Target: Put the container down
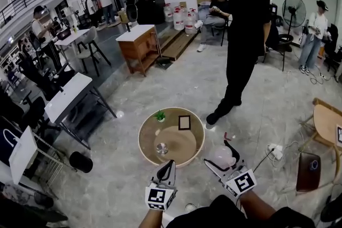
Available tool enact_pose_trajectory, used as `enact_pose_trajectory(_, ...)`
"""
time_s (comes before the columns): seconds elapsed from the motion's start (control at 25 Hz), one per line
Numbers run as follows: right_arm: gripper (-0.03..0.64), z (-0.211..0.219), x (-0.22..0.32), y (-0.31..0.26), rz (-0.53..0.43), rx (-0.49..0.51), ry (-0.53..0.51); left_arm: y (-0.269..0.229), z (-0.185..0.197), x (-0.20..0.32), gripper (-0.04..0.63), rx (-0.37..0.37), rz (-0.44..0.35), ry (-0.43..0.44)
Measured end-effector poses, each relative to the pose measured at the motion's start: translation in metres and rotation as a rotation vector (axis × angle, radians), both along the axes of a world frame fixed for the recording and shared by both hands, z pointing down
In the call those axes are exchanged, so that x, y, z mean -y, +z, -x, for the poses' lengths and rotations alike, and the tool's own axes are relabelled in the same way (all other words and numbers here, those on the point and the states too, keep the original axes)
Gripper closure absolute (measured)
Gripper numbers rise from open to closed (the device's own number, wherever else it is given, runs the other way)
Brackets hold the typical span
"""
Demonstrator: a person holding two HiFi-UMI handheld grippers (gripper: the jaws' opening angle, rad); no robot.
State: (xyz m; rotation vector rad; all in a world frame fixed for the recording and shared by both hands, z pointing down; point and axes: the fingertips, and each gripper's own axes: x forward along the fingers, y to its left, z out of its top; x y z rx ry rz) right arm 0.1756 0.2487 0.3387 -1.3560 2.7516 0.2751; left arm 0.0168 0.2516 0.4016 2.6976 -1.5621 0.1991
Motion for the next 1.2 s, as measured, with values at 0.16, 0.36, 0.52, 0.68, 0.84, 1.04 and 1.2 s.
enact_pose_trajectory(0.16, 0.215, 0.008, 0.009, 0.013, 0.016, -0.015, -0.006, 0.010, 0.004, 0.011, 0.603, -0.005, 0.017, -0.008)
enact_pose_trajectory(0.36, 0.215, 0.020, 0.043, 0.022, 0.063, 0.020, -0.014, 0.011, 0.016, 0.034, 0.603, -0.011, 0.045, -0.004)
enact_pose_trajectory(0.52, 0.215, 0.020, 0.079, 0.019, 0.066, 0.045, -0.030, 0.009, 0.012, 0.067, 0.603, -0.008, 0.035, -0.008)
enact_pose_trajectory(0.68, 0.215, 0.015, 0.121, 0.012, 0.040, 0.017, -0.067, 0.010, 0.007, 0.110, 0.603, -0.001, 0.034, -0.035)
enact_pose_trajectory(0.84, 0.215, 0.005, 0.159, 0.014, 0.036, 0.002, -0.086, 0.014, -0.001, 0.146, 0.603, 0.005, 0.034, -0.053)
enact_pose_trajectory(1.04, 0.215, 0.000, 0.197, 0.017, 0.042, -0.010, -0.115, 0.020, -0.006, 0.183, 0.603, 0.014, 0.036, -0.092)
enact_pose_trajectory(1.2, 0.215, -0.002, 0.218, 0.023, 0.055, -0.018, -0.146, 0.021, -0.011, 0.205, 0.603, 0.018, 0.043, -0.115)
